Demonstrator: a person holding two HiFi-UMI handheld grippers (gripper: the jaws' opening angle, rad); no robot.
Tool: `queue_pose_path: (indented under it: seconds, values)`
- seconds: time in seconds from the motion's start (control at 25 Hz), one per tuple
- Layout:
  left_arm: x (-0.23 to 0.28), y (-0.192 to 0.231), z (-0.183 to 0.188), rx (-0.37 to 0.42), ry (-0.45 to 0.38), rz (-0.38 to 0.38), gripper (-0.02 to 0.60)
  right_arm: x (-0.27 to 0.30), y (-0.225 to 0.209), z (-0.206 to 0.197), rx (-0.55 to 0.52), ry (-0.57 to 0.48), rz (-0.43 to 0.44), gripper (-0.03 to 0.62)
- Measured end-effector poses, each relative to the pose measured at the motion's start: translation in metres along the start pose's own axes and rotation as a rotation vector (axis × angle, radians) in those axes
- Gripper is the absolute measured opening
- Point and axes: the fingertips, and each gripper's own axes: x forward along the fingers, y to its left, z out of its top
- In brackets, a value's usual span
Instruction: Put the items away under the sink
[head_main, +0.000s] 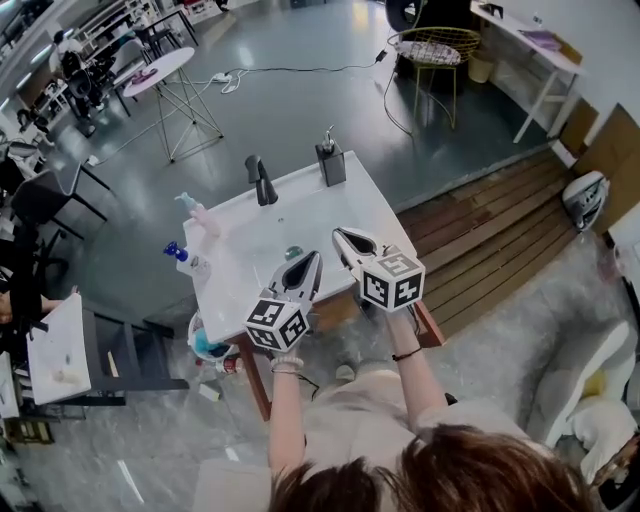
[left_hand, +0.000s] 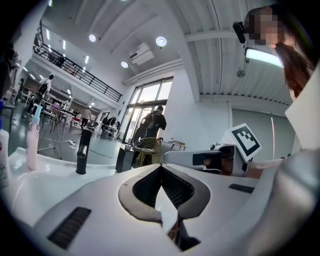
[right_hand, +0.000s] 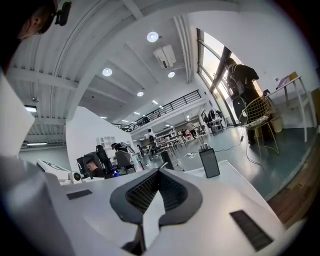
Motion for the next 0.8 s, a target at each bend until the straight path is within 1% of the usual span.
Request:
queue_pose_path:
  seconds: [0.32, 0.6, 0.8]
  values:
    - [0.012, 0.024, 0.01, 0.007, 0.0, -0.013, 0.0, 0.026, -0.013, 0.016, -0.012, -0.019, -0.031, 0.017]
    - [0.035, 0.056, 0.007, 0.01, 0.031, 0.007, 0.0, 0.064, -0.039, 0.02, -0.002, -0.006, -0.046, 0.017]
    - [0.058, 0.075, 0.013, 0.007, 0.025, 0.017, 0.0, 0.089, -0.058, 0.026, -0.011, 0.011, -0.042, 0.017]
